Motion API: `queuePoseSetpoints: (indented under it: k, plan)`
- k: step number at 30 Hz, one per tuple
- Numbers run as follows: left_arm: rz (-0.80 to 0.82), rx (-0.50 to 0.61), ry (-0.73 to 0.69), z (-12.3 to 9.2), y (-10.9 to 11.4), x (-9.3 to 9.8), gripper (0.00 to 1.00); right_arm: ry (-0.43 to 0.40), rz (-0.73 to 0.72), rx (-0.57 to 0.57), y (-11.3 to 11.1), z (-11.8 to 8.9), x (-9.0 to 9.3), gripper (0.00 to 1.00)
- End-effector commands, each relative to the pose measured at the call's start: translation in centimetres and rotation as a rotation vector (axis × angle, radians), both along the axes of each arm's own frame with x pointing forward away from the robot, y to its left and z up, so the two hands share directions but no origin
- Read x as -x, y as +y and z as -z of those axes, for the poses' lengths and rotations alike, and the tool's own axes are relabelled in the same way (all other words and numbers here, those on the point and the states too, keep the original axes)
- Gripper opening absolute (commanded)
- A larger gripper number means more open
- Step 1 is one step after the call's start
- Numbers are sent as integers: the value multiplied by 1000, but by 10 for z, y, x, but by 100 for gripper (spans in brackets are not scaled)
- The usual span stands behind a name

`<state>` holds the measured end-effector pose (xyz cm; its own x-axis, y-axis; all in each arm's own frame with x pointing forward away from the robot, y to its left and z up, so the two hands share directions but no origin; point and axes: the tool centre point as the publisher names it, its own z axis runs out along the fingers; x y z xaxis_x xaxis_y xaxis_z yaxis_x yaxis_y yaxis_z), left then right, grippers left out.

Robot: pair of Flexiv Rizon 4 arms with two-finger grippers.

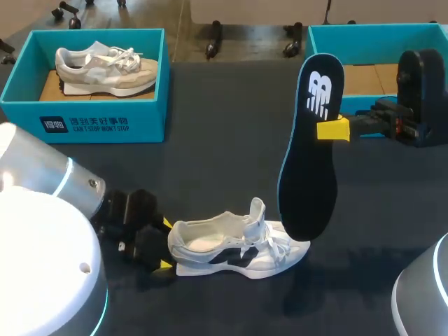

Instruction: Take the shoe out of the shoebox, open the shoe tongue, remove and reinsert the insole, then place the shoe into the shoebox

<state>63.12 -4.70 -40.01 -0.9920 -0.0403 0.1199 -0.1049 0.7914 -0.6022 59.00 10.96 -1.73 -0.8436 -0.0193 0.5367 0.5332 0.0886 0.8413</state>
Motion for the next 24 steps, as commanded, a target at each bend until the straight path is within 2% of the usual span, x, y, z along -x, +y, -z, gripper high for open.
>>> queuePoseSetpoints:
  k: [1, 7, 10, 12, 13, 24]
  plan:
    - [42, -181, 37, -18, 3, 0, 100, -1, -1, -1, 1, 1, 0, 0]
    - [60, -325, -14, -25, -1, 6, 100, -1, -1, -1, 1, 1, 0, 0]
    - [50, -424, 14, -25, -4, 8, 100, -1, -1, -1, 1, 1, 0, 0]
    - [31, -580, -15, -22, -7, 8, 100, -1, -1, -1, 1, 1, 0, 0]
    - [-33, -678, -79, -20, -8, 6, 100, -1, -1, -1, 1, 1, 0, 0]
    - [-33, -678, -79, -20, -8, 6, 100, -1, -1, -1, 1, 1, 0, 0]
